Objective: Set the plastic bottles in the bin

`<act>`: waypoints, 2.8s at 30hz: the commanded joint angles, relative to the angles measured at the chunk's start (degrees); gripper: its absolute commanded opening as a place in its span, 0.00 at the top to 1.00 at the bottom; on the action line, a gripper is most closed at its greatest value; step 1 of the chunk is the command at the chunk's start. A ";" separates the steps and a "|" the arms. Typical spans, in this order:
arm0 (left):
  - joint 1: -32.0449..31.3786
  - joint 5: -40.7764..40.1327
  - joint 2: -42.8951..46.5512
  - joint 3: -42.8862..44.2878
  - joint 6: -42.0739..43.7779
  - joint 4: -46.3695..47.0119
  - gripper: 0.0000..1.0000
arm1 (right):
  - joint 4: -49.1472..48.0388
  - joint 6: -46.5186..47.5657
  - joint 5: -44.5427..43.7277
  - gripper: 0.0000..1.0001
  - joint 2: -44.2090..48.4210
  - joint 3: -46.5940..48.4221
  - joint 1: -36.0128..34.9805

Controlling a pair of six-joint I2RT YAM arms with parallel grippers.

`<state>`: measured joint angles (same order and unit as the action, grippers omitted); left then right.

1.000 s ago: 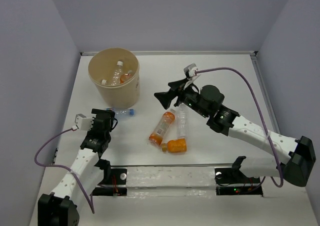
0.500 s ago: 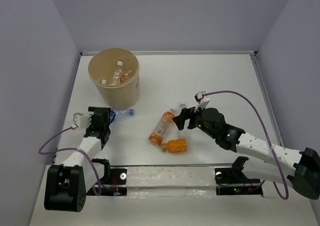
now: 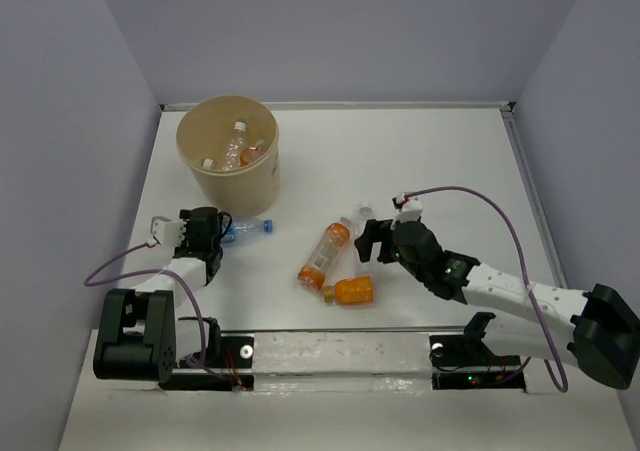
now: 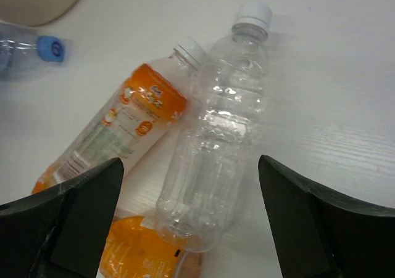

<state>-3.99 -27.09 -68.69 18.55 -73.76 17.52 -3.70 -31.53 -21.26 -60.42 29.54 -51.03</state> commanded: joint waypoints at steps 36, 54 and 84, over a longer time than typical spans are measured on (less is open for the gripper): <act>0.47 8.21 31.28 33.99 38.50 -15.52 0.78 | 4.41 -2.84 -6.25 0.55 -19.39 11.51 11.39; 0.03 -0.15 -1.36 48.51 57.32 3.58 0.39 | 4.50 4.46 1.30 0.56 1.10 17.47 11.39; -0.23 37.62 47.68 23.29 45.55 -37.64 0.01 | -12.47 21.77 20.20 0.56 -63.39 101.48 2.07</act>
<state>-4.05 0.27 -22.74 43.68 -26.55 -13.54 -14.85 -10.70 -3.57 -117.58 121.12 -48.47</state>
